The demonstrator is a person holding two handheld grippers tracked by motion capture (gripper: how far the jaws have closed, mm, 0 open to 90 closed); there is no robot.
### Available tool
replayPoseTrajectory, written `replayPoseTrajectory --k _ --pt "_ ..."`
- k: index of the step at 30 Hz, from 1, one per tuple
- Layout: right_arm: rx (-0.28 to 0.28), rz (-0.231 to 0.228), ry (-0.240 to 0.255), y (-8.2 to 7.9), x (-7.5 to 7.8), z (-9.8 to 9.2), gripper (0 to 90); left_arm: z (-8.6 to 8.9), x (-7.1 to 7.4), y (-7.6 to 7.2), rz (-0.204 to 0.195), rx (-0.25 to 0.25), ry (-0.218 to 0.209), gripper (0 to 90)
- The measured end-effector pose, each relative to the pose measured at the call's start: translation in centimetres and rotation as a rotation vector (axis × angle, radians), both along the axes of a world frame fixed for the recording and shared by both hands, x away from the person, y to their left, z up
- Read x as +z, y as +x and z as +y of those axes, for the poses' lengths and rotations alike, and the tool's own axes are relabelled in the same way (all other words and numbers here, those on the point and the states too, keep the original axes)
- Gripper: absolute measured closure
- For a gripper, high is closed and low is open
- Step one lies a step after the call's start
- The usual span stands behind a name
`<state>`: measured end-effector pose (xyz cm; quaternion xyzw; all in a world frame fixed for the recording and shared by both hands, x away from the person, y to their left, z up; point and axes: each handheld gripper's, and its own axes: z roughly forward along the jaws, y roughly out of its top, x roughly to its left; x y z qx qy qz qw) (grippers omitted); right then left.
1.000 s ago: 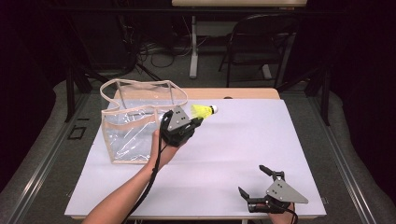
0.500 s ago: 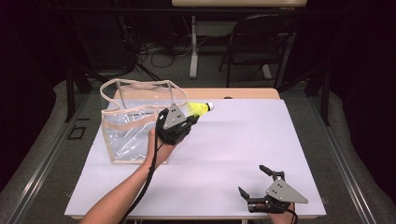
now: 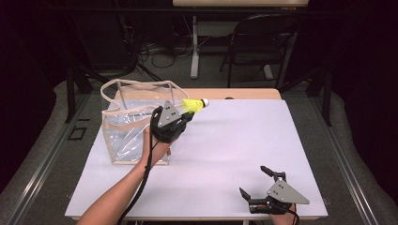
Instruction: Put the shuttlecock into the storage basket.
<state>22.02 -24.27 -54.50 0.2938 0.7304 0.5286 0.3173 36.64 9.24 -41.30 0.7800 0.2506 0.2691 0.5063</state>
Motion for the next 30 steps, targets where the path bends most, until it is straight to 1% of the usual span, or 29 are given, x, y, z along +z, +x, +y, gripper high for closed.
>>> replayPoseTrajectory --k 10,16,20,30 --pt "-0.001 0.000 -0.002 0.0 0.0 0.0 1.4 0.9 0.6 0.2 -0.015 0.023 -0.003 89.5" --pt "0.001 0.001 -0.001 0.0 0.0 0.0 1.4 1.4 1.0 0.3 -0.026 0.040 -0.011 89.4" --pt "0.002 0.001 0.000 0.0 0.0 0.0 1.4 1.8 1.3 0.3 -0.033 0.049 -0.010 89.4" --pt "0.001 0.001 -0.001 0.1 -0.1 0.0 1.4 2.7 2.2 0.5 -0.054 0.073 -0.020 89.4"
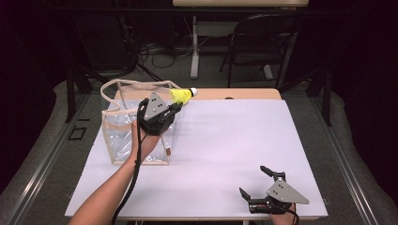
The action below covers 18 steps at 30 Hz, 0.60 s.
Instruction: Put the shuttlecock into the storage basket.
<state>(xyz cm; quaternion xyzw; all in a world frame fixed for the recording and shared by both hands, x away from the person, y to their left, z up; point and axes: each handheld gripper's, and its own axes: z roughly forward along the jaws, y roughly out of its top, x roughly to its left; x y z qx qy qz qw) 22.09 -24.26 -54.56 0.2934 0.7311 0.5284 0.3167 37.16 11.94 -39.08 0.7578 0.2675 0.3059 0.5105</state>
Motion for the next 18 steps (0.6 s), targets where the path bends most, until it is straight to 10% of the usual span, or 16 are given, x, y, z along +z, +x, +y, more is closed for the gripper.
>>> replayPoseTrajectory --k 18 --pt "-0.001 0.001 -0.002 0.0 0.0 0.0 1.4 2.1 0.7 0.3 -0.013 0.051 -0.017 89.4"
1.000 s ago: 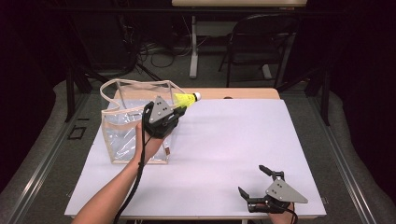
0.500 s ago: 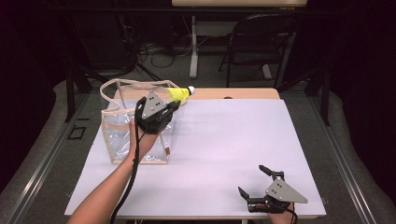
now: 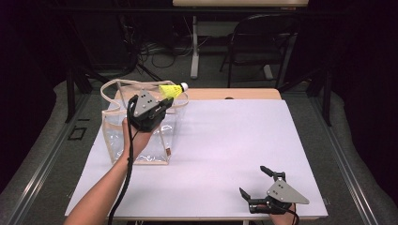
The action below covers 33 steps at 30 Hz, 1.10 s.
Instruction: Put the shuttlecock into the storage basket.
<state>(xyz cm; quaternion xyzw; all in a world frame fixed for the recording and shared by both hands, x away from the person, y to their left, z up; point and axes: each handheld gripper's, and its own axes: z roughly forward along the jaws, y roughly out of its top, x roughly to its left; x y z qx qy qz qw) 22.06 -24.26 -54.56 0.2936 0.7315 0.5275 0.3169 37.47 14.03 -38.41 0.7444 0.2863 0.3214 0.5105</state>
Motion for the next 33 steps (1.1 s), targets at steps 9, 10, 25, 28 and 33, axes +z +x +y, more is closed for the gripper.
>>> replayPoseTrajectory --k 9,10,25,28,33 --pt "0.001 0.000 -0.001 0.0 0.0 0.0 1.5 0.9 0.3 0.1 -0.009 0.023 0.000 89.4" --pt "-0.001 0.000 -0.002 0.0 0.0 0.0 1.5 1.0 0.3 0.1 -0.010 0.025 -0.001 89.4" --pt "-0.002 0.000 -0.003 0.0 0.0 0.0 1.5 2.7 0.5 0.5 -0.013 0.075 -0.016 89.4" --pt "-0.001 -0.001 -0.003 0.0 0.0 0.0 1.5 3.0 0.5 0.5 -0.014 0.082 -0.013 89.4" --pt "-0.001 -0.001 -0.004 0.0 0.0 0.0 1.5 3.4 0.6 0.5 -0.019 0.090 -0.021 89.4"
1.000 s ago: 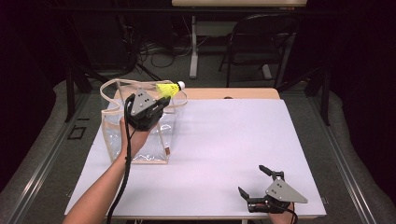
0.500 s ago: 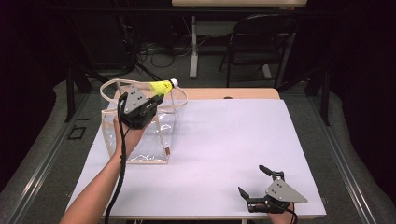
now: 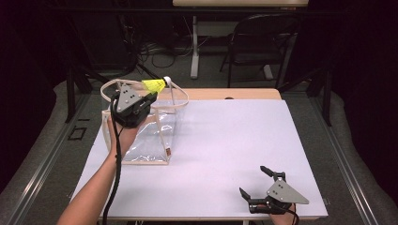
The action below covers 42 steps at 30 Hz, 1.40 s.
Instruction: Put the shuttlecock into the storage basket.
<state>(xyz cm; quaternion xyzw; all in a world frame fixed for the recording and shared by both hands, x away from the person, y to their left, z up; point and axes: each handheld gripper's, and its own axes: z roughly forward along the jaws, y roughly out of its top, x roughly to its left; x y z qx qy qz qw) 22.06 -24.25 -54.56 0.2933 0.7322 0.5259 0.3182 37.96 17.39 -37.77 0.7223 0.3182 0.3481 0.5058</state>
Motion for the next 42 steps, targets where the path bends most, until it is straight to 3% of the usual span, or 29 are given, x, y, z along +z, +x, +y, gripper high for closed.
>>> replayPoseTrajectory --k 42 --pt "-0.002 0.005 -0.001 0.0 0.0 0.0 1.6 3.4 -0.1 1.0 0.027 0.086 0.000 89.4"
